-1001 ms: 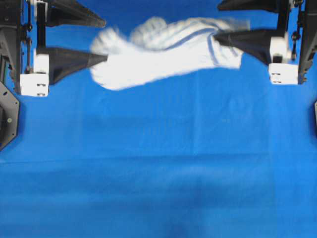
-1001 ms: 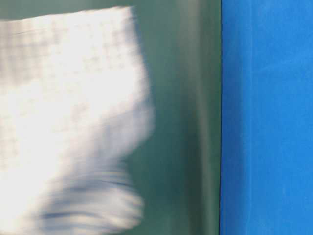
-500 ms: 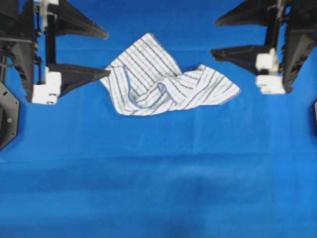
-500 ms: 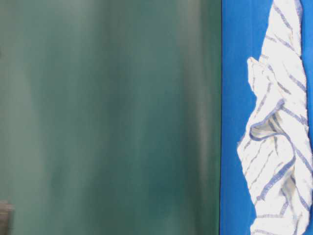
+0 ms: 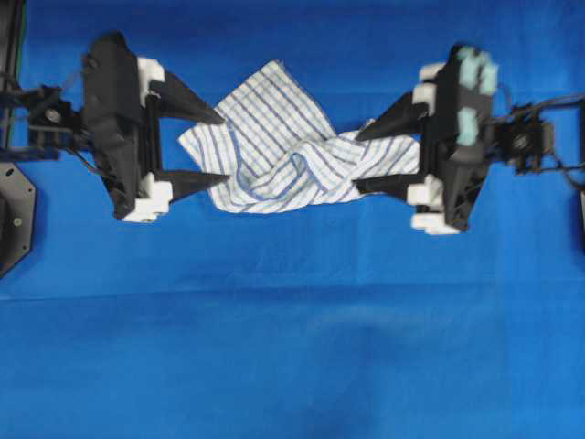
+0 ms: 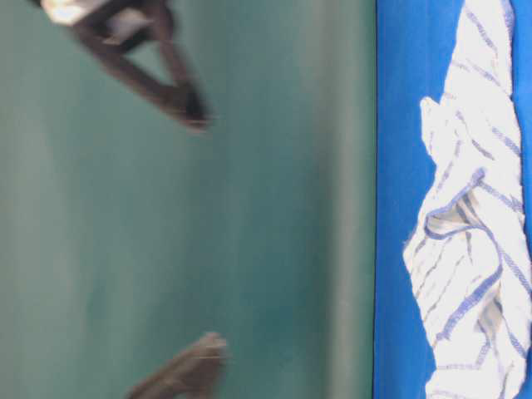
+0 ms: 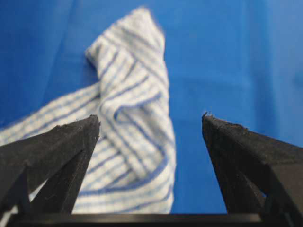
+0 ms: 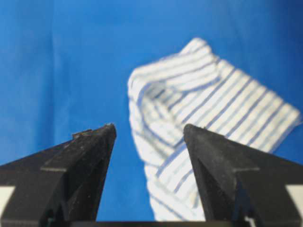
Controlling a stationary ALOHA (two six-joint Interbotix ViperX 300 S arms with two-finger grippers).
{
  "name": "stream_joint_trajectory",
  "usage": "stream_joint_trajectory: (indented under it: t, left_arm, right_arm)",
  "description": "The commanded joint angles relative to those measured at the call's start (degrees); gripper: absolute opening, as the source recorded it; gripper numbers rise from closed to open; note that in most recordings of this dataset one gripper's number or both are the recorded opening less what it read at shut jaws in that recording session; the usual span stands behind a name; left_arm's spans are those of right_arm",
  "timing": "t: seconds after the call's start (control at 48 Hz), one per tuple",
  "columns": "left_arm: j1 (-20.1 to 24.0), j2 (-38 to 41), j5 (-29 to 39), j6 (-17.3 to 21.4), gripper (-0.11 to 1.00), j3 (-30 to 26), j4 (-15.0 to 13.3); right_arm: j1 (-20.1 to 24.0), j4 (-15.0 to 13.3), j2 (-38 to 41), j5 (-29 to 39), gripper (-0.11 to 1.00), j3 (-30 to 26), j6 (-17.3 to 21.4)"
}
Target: Lift the towel with both arms.
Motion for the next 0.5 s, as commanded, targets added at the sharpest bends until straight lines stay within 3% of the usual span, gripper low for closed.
stream_joint_trajectory:
  t: [0.0, 0.209, 0.48]
  left_arm:
    - [0.18, 2.81, -3.08, 0.26, 0.92, 0.70, 0.00]
    - [0.44, 12.66, -11.60, 0.26, 0.92, 3.60, 0.09]
    - [0.44, 25.84, -16.52, 0.26, 0.92, 2.20, 0.09]
  right_arm:
    - [0.18, 0.18, 2.46, -4.66, 0.63, 0.97, 0.09]
    - [0.18, 1.32, 11.51, -12.83, 0.63, 3.25, 0.18]
    - [-0.18, 1.85, 22.76, -15.47, 0.63, 1.85, 0.18]
